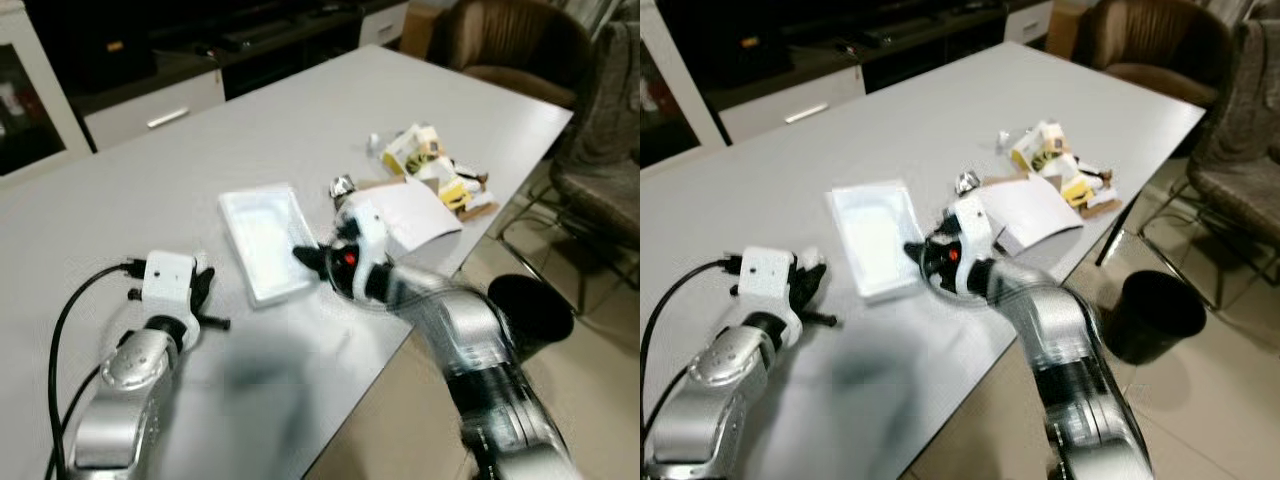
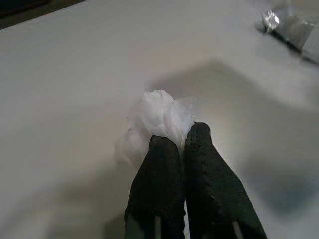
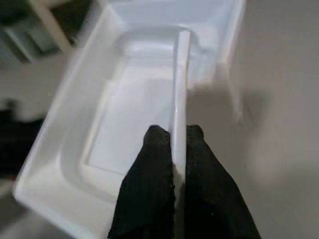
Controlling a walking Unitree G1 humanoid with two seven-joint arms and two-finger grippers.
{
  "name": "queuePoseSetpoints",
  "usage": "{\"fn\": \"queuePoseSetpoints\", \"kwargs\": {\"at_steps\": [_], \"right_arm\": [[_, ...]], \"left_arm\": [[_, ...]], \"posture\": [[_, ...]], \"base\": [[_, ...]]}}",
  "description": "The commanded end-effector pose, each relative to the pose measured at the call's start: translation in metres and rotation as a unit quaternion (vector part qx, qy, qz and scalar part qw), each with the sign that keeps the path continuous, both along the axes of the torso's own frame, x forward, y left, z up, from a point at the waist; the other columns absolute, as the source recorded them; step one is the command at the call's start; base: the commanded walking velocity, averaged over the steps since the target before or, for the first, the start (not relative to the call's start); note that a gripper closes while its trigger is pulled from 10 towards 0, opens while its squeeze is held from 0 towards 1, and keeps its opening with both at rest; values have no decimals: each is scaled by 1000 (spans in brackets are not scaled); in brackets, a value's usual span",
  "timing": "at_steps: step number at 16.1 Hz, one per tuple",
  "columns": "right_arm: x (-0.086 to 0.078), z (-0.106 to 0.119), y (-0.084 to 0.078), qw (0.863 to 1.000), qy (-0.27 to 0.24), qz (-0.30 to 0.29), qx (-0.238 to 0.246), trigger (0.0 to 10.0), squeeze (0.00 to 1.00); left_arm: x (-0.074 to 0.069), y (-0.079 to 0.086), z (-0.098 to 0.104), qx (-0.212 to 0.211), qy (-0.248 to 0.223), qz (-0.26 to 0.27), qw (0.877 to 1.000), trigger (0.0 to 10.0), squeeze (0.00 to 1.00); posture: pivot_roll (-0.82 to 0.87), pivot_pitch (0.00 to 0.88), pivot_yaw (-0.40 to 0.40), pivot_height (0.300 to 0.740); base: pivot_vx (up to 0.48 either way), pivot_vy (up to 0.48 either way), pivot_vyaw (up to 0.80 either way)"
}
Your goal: Picking trash to rubbish bin
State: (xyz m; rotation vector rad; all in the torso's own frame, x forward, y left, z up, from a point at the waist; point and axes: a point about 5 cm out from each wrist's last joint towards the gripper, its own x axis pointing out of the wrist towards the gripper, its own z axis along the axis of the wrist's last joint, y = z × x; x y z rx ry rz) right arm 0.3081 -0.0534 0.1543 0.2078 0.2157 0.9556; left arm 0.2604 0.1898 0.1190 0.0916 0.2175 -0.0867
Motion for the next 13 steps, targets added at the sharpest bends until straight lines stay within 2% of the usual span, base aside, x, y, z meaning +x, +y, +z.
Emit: {"fn": "queuePoseSetpoints", "kwargs": {"at_steps": [1, 2, 3, 4, 5, 6, 7, 10, 11, 13], "right_arm": [[-13, 17, -6, 999, -50, -9, -5, 0, 0], [-21, 16, -14, 996, -77, -37, -26, 0, 0], [-24, 12, -24, 990, -93, -96, -49, 0, 0], [-26, 12, -42, 974, -108, -196, -45, 0, 0], [-33, 10, -61, 951, -136, -272, -61, 3725, 0], [-38, 9, -69, 942, -150, -292, -78, 10000, 0], [-48, 4, -81, 928, -162, -319, -103, 10000, 0], [-59, 0, -90, 915, -174, -346, -109, 10000, 0], [-69, 3, -88, 896, -239, -350, -129, 10000, 0], [-72, 3, -88, 887, -255, -361, -131, 10000, 0]], "left_arm": [[1, -4, 10, -17, -22, 0, 1000, 0, 0], [2, -6, 13, -27, -31, 0, 999, 0, 0], [3, -7, 15, -43, -43, 3, 998, 0, 0], [4, -9, 15, -58, -42, 4, 997, 7608, 0], [5, -12, 13, -49, -48, -4, 998, 10000, 0], [5, -13, 13, -35, -55, -7, 998, 10000, 0], [2, -17, 11, -4, -69, -13, 998, 10000, 0], [-4, -21, 8, -7, -79, -25, 997, 10000, 0], [-11, -23, 12, -1, -97, -40, 994, 10000, 0], [-12, -23, 15, 3, -113, -42, 993, 10000, 0]], "posture": [[3, 0, -11, 740], [-3, 0, -7, 740], [-14, 0, -2, 740], [-23, 0, 0, 740], [-27, 0, -1, 740], [-33, 0, -3, 740], [-33, 0, -7, 740], [-28, 0, -14, 740], [-25, 0, -21, 740], [-25, 0, -23, 740]], "base": [[0, 0, 0], [0, 0, 0], [0, 0, 0], [0, 0, 0], [0, 0, 0], [0, 0, 0], [0, 0, 0], [0, 0, 0], [0, 0, 0], [0, 0, 0]]}}
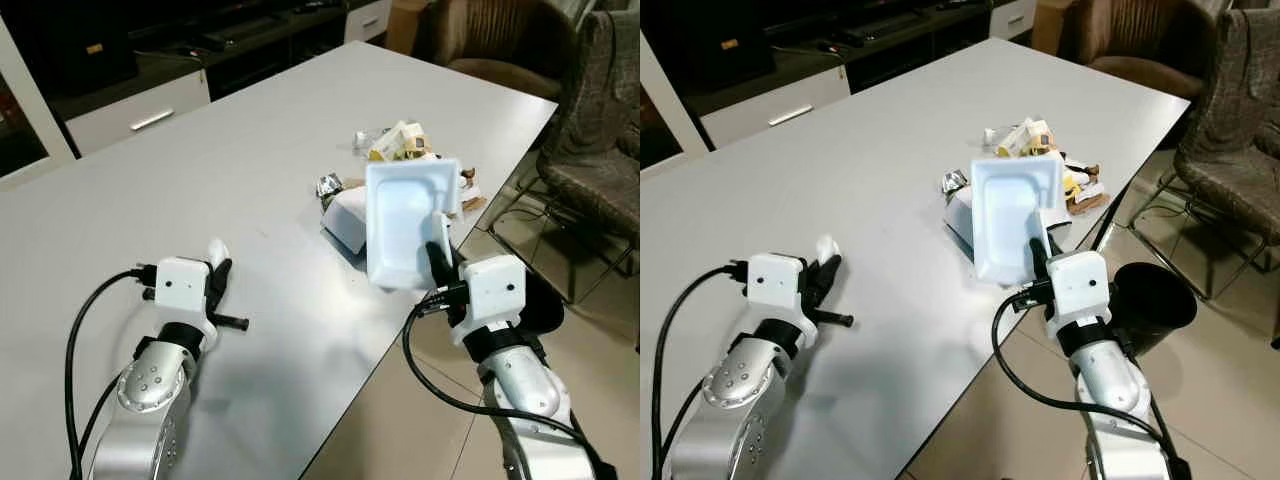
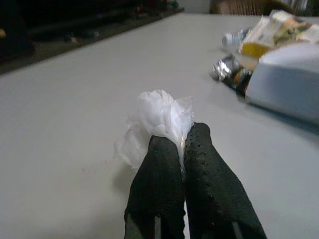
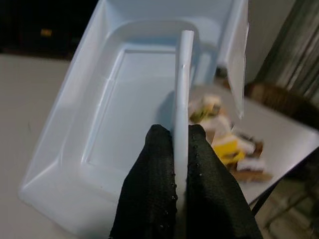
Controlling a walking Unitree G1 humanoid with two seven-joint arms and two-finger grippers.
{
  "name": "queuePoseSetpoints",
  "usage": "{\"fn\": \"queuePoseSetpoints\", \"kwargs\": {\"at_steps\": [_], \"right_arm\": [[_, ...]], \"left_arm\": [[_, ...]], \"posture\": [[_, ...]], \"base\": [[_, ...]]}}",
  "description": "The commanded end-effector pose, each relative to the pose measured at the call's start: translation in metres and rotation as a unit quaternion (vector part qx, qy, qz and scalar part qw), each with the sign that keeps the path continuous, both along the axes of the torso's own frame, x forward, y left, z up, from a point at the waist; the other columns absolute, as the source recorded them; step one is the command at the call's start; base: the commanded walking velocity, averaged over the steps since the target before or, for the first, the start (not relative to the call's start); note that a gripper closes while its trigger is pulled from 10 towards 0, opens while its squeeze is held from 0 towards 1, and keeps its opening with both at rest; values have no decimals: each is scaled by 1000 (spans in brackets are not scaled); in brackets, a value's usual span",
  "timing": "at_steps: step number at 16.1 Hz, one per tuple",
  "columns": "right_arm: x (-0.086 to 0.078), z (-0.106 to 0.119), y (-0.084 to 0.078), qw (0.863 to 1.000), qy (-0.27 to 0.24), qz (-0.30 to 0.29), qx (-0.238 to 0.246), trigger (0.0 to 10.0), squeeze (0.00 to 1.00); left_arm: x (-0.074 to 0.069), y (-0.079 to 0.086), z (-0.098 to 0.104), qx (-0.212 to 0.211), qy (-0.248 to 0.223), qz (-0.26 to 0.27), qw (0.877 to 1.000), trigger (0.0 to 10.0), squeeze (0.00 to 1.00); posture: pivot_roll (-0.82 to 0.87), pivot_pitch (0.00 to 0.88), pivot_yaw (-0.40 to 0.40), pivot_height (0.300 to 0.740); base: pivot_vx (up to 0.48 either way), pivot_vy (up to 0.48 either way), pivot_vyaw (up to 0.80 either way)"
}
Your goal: Picking trash to rubbish bin
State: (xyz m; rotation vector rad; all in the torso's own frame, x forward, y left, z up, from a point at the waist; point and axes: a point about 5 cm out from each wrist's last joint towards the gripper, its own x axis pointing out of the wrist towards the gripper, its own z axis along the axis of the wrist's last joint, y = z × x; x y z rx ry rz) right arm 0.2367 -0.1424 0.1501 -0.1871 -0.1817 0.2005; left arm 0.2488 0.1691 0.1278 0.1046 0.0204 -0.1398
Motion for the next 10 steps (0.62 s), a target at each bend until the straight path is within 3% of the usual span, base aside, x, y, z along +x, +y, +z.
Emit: {"fn": "queuePoseSetpoints", "kwargs": {"at_steps": [1, 2, 4, 10], "right_arm": [[-3, 1, -2, 1000, -12, -18, 6, 10000, 0], [-4, -4, -4, 999, 1, -31, 22, 10000, 0], [-6, -21, 2, 999, 41, -16, -11, 10000, 0], [-6, -29, 3, 998, 58, -35, 4, 10000, 0]], "left_arm": [[-1, -3, 12, 11, -35, -13, 999, 10000, 0], [-1, -4, 16, 18, -45, -17, 999, 10000, 0], [2, -7, 16, 28, -46, -32, 998, 10000, 0], [5, -13, 14, 34, -46, -43, 997, 10000, 0]], "posture": [[-24, 0, -25, 740], [-22, 0, -25, 740], [-26, 0, -22, 740], [-39, 0, -26, 740]], "base": [[0, 0, 0], [0, 0, 0], [0, 0, 0], [0, -403, 0]]}}
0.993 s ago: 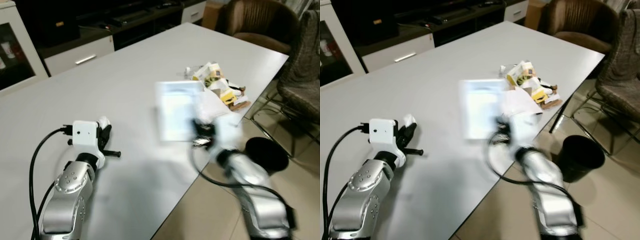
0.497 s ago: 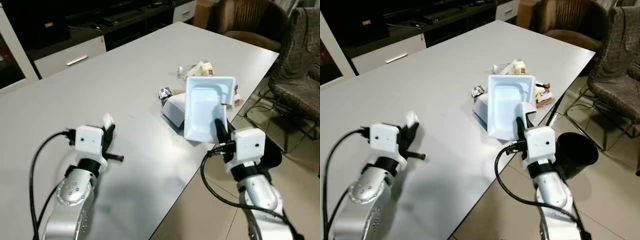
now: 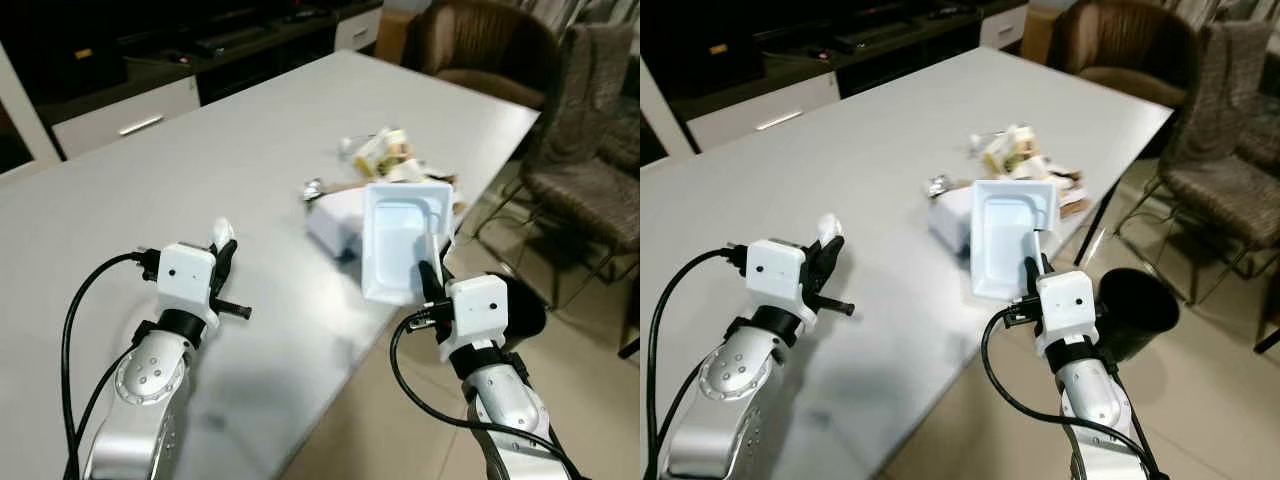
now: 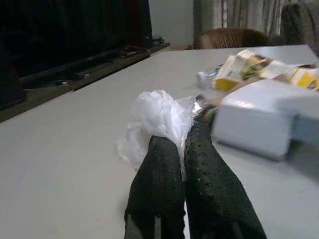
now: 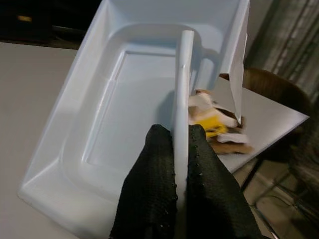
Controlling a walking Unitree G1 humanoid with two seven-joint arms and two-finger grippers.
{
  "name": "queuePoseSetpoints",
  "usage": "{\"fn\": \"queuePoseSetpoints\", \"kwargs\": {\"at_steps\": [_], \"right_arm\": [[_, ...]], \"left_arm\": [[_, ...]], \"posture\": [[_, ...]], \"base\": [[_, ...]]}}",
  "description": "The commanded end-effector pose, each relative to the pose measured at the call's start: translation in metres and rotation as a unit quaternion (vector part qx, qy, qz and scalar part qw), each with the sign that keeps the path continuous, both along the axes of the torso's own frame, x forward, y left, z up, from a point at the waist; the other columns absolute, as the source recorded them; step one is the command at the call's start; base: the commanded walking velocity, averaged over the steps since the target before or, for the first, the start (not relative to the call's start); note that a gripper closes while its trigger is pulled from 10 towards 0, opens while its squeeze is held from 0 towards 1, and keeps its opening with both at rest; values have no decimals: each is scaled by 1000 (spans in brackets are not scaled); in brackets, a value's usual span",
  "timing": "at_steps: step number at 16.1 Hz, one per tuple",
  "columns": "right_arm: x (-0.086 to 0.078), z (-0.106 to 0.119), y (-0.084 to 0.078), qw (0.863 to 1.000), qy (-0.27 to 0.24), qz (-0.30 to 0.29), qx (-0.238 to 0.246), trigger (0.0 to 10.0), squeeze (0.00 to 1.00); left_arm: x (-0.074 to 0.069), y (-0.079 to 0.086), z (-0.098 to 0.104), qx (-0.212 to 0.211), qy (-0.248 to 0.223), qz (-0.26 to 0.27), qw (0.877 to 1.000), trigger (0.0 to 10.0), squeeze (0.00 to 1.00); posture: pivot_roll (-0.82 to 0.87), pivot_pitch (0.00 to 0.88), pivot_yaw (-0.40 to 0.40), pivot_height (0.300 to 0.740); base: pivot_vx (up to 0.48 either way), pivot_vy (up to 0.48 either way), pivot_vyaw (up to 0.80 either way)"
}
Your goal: Picking trash to rubbish bin
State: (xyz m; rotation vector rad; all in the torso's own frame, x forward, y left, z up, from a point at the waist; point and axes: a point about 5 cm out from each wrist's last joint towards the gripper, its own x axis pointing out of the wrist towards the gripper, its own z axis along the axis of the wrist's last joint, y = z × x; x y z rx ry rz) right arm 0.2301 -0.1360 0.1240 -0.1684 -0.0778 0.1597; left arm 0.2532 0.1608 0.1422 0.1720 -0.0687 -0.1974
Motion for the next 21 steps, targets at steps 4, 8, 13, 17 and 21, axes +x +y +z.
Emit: {"fn": "queuePoseSetpoints", "kwargs": {"at_steps": [4, 8, 13, 17, 21], "right_arm": [[3, -7, 6, 1000, 19, 14, -10, 10000, 0], [2, -12, 7, 999, 33, 35, -14, 10000, 0], [-1, -21, 3, 998, 54, 24, -2, 10000, 0], [-9, -29, -3, 998, 69, 3, 2, 10000, 0], [-16, -31, -9, 997, 74, -19, 0, 10000, 0]], "left_arm": [[0, -5, -3, 4, 1, -5, 1000, 10000, 0], [-7, -4, -7, 2, 5, 13, 1000, 10000, 0], [-12, -2, -10, 7, 12, 16, 1000, 10000, 0], [-9, -4, -10, 10, 13, 2, 1000, 10000, 0], [-1, -10, -9, 10, 13, -20, 1000, 10000, 0]], "posture": [[-24, 0, -66, 740], [-10, 0, -103, 740], [-9, 0, -109, 740], [-29, 0, -75, 740], [-71, 0, -50, 740]], "base": [[0, -438, 0], [0, -440, 0], [0, -439, 0], [0, -439, 0], [0, -441, 0]]}}
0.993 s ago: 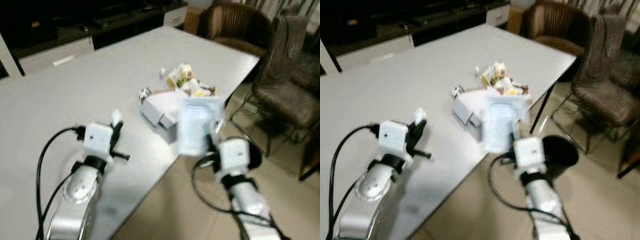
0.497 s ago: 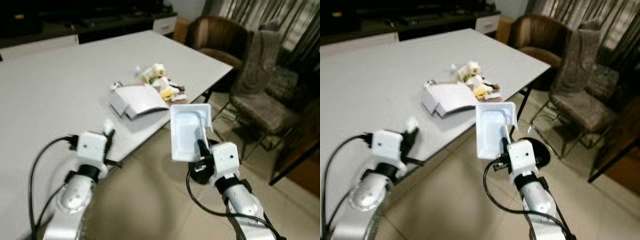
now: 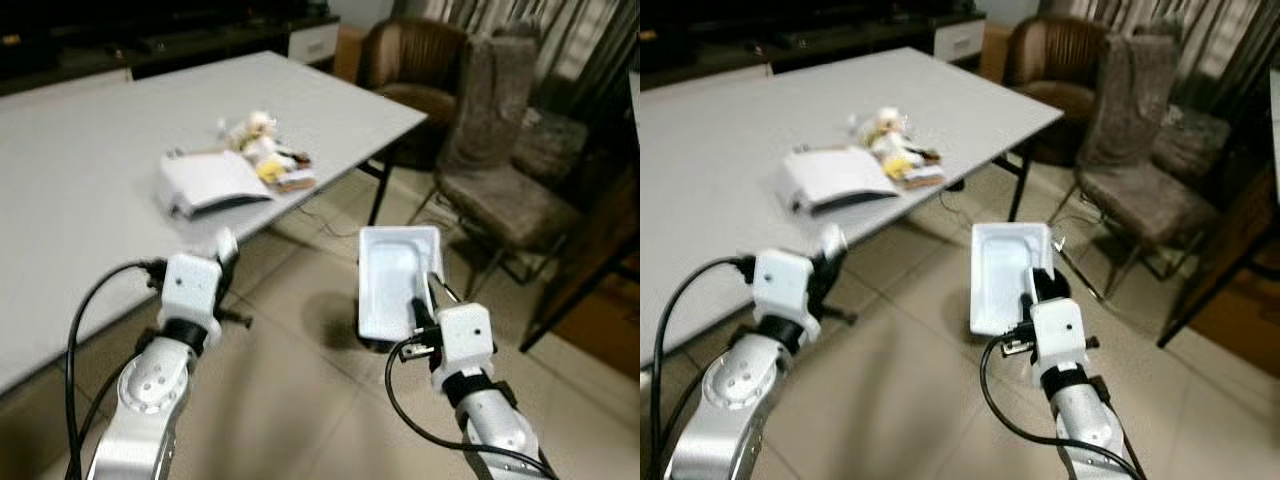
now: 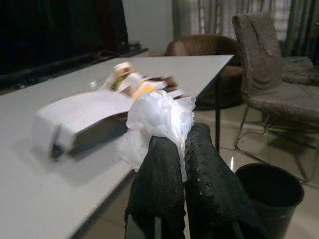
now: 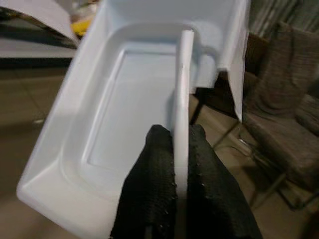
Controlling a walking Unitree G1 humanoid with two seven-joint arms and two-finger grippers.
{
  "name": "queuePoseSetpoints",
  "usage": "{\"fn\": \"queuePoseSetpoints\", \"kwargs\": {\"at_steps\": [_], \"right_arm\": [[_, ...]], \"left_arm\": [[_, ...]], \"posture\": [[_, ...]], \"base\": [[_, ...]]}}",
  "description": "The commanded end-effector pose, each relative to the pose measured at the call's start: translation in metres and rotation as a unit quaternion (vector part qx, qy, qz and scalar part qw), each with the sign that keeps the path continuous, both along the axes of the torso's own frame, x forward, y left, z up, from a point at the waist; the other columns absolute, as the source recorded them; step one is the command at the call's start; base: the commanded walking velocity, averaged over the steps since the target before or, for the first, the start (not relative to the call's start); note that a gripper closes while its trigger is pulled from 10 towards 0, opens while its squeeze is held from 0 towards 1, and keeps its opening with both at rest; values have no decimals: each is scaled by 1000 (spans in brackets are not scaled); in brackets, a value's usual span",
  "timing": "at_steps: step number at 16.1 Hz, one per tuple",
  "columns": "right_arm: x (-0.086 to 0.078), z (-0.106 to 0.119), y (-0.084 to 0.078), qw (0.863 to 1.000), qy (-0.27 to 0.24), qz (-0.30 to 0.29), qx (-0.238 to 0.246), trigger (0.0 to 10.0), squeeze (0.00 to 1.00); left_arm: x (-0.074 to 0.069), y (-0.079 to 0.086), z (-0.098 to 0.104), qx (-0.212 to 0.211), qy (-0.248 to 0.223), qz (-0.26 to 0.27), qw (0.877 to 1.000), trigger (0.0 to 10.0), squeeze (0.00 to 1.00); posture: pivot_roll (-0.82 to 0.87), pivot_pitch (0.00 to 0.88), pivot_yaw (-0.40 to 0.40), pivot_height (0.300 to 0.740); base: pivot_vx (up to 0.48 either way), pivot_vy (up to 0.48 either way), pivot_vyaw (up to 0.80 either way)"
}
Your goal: Picking trash to rubbish bin
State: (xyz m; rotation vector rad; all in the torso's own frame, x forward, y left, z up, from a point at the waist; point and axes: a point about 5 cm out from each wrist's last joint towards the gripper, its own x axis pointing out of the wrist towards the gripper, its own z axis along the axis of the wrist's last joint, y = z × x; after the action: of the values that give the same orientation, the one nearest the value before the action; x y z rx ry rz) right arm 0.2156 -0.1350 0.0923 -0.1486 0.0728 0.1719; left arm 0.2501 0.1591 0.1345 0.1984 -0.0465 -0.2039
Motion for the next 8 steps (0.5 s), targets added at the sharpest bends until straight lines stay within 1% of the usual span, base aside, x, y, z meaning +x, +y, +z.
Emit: {"fn": "queuePoseSetpoints", "kwargs": {"at_steps": [1, 2, 3, 5, 6, 7, 8], "right_arm": [[-2, 1, -11, 1000, -1, -20, -6, 10000, 0], [-4, 1, -12, 1000, 1, -24, -7, 10000, 0], [-5, -1, -13, 1000, 5, -24, -6, 10000, 0], [-5, -7, -13, 999, 19, -28, 2, 10000, 0], [-5, -13, -14, 999, 29, -35, 6, 10000, 0], [-5, -18, -15, 999, 38, -37, 5, 10000, 0], [-7, -24, -16, 998, 50, -38, 5, 10000, 0]], "left_arm": [[2, -9, -2, -5, 3, -18, 1000, 10000, 0], [5, -9, -5, -20, 23, -16, 999, 10000, 0], [6, -9, -7, -27, 31, -15, 999, 10000, 0], [10, -7, -14, -33, 59, -13, 998, 10000, 0], [10, -5, -17, -54, 70, -3, 996, 10000, 0], [10, -4, -20, -70, 80, 1, 994, 10000, 0], [9, -4, -25, -72, 87, -4, 994, 10000, 0]], "posture": [[-78, 0, -46, 740], [-83, 0, -43, 740], [-87, 0, -39, 740], [-92, 0, -28, 740], [-92, 0, -25, 740], [-91, 0, -24, 740], [-91, 0, -24, 740]], "base": [[0, -439, 0], [0, 435, 0], [0, 435, 0], [0, 480, 0], [0, 382, 0], [0, 0, 0], [0, 0, 0]]}}
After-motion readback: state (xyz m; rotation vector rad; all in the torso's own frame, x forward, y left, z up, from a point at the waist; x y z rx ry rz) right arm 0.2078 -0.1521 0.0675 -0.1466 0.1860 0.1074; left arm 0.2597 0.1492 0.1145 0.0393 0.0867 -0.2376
